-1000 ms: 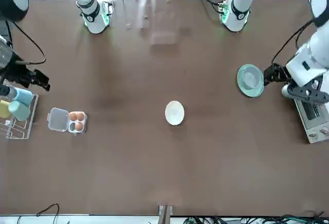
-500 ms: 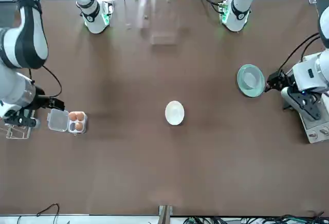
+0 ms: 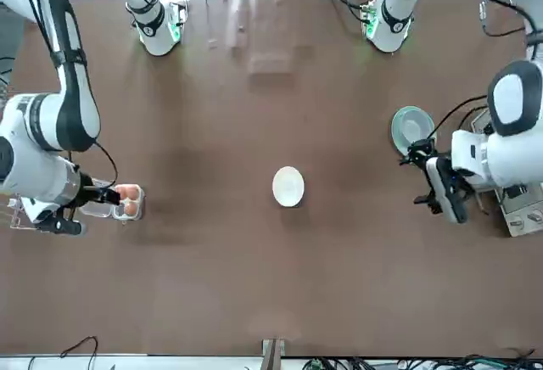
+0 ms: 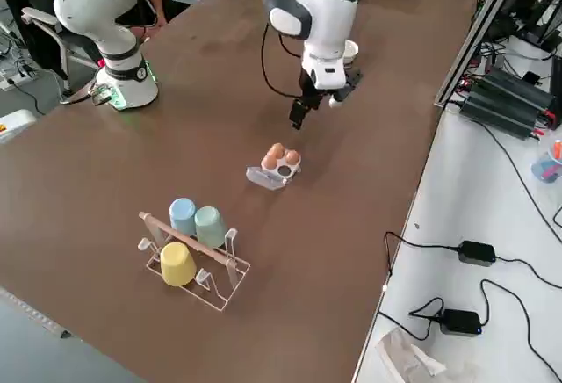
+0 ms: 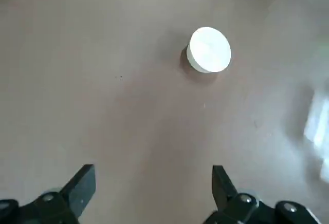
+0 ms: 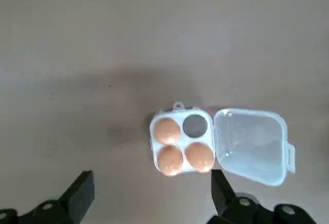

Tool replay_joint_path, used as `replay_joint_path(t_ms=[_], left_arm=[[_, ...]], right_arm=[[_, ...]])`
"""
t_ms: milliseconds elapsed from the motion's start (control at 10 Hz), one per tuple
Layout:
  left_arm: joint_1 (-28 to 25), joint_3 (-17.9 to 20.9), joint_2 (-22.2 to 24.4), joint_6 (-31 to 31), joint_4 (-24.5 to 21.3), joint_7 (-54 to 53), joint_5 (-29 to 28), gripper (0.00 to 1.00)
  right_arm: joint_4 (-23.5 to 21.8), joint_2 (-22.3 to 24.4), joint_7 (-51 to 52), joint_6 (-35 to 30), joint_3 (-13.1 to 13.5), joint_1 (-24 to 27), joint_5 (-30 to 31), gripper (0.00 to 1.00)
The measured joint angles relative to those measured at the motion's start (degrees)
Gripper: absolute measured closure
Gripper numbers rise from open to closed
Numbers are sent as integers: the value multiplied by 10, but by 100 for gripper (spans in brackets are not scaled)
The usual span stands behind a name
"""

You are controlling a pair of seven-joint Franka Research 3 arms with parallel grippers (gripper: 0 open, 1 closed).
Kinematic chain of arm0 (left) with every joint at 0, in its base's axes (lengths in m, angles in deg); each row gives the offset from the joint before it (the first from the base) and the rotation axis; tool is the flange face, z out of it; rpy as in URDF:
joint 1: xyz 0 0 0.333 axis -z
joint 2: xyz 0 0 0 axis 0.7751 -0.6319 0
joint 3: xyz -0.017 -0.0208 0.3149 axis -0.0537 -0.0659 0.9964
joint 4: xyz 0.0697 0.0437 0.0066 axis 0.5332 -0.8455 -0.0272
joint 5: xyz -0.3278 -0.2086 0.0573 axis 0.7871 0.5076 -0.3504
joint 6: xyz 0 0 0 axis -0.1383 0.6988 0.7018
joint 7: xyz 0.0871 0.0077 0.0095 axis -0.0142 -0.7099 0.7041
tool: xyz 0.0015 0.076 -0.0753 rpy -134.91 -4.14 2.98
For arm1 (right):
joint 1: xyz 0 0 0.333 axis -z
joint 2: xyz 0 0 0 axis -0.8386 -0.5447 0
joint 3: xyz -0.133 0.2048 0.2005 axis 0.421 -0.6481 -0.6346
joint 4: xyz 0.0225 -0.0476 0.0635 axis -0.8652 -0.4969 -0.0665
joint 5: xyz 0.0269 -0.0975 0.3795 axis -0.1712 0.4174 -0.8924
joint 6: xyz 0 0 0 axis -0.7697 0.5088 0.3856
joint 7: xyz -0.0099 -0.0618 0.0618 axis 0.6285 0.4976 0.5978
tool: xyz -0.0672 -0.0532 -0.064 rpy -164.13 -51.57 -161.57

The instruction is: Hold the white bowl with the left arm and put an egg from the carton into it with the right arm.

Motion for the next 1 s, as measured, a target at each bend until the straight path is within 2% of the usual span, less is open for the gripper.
replay_joint_path(t_ms=[100, 300, 500, 800, 1000], left_arm=[[4, 0, -8, -11, 0, -37, 1, 0], [10, 0, -32, -58, -3, -156, 37, 0], [15, -1, -67, -66, -15, -229, 76, 0], [27, -4, -139, -95, -32, -350, 130, 0], [27, -32, -183, -138, -37, -423, 162, 0]], right_arm=[[0, -10, 0, 16, 0, 2, 0, 0], [-1, -40, 1, 55, -6, 19, 0, 0], [-8, -63, 1, 100, -11, 21, 0, 0], [-75, -68, 1, 196, -15, 21, 0, 0], [-102, -67, 1, 206, -21, 21, 0, 0]])
